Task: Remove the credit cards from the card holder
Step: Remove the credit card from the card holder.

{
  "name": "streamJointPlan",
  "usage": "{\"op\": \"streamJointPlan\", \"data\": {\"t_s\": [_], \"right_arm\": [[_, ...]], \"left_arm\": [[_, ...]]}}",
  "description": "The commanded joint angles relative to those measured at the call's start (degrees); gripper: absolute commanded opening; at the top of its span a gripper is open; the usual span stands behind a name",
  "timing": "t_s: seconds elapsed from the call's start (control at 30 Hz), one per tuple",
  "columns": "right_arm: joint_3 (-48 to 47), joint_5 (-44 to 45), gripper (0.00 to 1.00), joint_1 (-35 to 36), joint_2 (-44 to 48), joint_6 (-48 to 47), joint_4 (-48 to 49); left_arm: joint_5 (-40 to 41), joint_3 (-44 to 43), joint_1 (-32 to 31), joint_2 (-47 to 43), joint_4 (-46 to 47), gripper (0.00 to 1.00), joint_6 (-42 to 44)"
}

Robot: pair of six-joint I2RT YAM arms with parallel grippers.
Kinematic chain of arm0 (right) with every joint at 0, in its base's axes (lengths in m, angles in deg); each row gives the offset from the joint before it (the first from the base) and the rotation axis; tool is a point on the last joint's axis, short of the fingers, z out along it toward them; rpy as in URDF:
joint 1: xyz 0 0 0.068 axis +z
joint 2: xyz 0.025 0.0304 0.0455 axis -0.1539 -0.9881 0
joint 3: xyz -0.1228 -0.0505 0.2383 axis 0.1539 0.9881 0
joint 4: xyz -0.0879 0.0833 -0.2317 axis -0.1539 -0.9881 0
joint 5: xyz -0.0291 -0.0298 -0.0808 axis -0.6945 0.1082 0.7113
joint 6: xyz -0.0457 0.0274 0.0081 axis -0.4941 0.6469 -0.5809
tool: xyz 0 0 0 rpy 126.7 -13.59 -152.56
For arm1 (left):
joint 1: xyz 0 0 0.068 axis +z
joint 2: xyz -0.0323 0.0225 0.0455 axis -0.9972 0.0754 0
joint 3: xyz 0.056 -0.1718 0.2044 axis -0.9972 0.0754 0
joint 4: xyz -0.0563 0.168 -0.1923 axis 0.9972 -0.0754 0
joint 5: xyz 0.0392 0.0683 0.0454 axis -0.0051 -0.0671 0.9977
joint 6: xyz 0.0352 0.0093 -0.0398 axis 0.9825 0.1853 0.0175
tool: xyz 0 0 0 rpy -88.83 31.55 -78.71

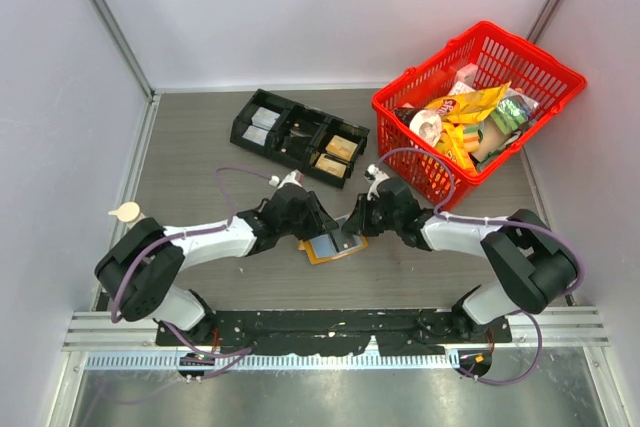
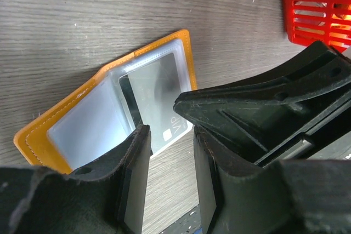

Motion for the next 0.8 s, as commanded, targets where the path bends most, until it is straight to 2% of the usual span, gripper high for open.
{"op": "streamJointPlan", "data": {"t_s": [0.0,0.27,0.77], "right_arm": [[2.5,-2.8,0.15,-2.7,-1.7,4.1,6.1],[9.4,-3.6,0.13,-4.4,-2.9,7.2,10.8],[11.6,-6.5,0.13,-5.3,-5.7,8.8,16.2]], "left_arm": [[-2.3,2.6,-0.1,1.4,7.4,0.4,-1.3],[-1.4,7.9,-0.1,4.5,15.5,0.4,-4.4],[-3.3,14.5,0.0,10.9,34.1,0.38,-6.8]]}}
